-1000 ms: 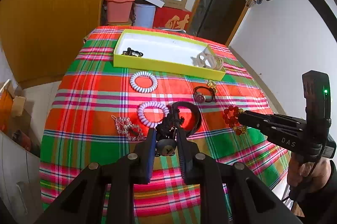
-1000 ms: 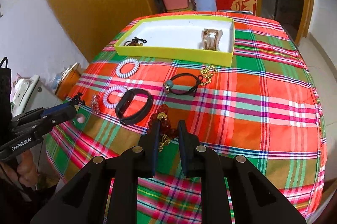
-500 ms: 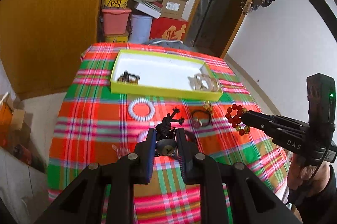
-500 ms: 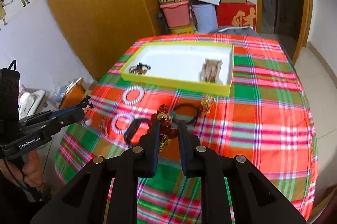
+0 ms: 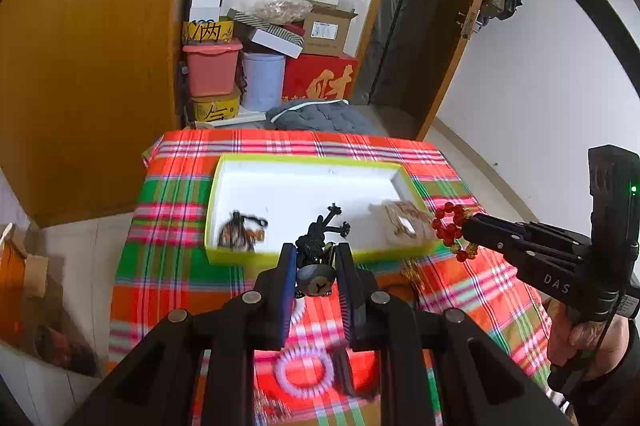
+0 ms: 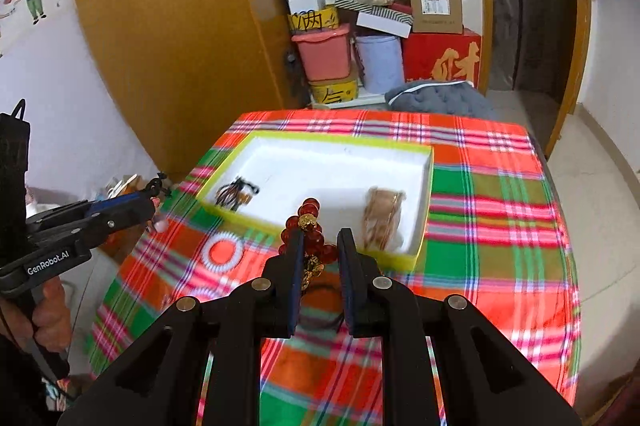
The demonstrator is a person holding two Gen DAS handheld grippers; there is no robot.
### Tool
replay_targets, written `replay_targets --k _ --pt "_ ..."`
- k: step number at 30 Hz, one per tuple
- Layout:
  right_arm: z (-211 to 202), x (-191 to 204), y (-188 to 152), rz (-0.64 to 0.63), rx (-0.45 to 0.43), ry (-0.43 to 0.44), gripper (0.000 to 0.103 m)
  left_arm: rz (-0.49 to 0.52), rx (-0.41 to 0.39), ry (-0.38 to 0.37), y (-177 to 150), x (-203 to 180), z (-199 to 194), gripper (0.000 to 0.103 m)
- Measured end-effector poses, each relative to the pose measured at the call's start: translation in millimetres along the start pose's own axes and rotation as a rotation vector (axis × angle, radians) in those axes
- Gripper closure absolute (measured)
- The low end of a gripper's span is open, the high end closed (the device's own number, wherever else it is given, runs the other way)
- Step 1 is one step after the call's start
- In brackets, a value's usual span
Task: Organize jewelry
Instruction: 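Carry the charm and red ornament into the white tray with both tools, then open both tools to drop the items in the tray and withdraw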
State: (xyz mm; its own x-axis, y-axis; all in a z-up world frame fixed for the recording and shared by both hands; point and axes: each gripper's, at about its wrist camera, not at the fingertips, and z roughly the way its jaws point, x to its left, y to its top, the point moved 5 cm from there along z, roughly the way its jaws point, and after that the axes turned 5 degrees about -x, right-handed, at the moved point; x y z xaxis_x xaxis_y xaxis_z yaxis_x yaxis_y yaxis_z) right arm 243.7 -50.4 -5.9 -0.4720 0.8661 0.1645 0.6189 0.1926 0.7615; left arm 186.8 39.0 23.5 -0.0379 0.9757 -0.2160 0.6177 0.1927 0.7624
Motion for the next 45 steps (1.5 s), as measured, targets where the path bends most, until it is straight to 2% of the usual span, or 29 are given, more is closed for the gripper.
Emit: replay_targets --k 10,25,32,39,43,45 --pt "52.2 -31.9 29.3 0.017 0.013 -0.038 0.086 -0.002 0.029 0.026 29.4 23.8 66.2 0.083" --pt "132.0 -71.1 41.0 0.018 0.106 -0.075 0.086 -0.006 0.105 0.088 35.4 62.6 150.9 0.083" --pt "152.4 -76.9 34.5 0.006 0.156 -0.097 0.086 -0.021 0.149 0.128 27.9 78.1 176.5 0.083" --pt "156.3 -80.9 28.7 0.024 0.185 -0.095 0.085 -0.012 0.154 0.144 27.9 79.5 180.3 0.083" --pt "145.8 -78.8 34.8 0.025 0.15 -0.092 0.06 -0.013 0.158 0.138 28.8 77.7 177.4 0.082" --pt "138.7 -78.3 39.4 0.031 0.136 -0.088 0.059 -0.017 0.155 0.131 30.4 76.0 172.7 0.082"
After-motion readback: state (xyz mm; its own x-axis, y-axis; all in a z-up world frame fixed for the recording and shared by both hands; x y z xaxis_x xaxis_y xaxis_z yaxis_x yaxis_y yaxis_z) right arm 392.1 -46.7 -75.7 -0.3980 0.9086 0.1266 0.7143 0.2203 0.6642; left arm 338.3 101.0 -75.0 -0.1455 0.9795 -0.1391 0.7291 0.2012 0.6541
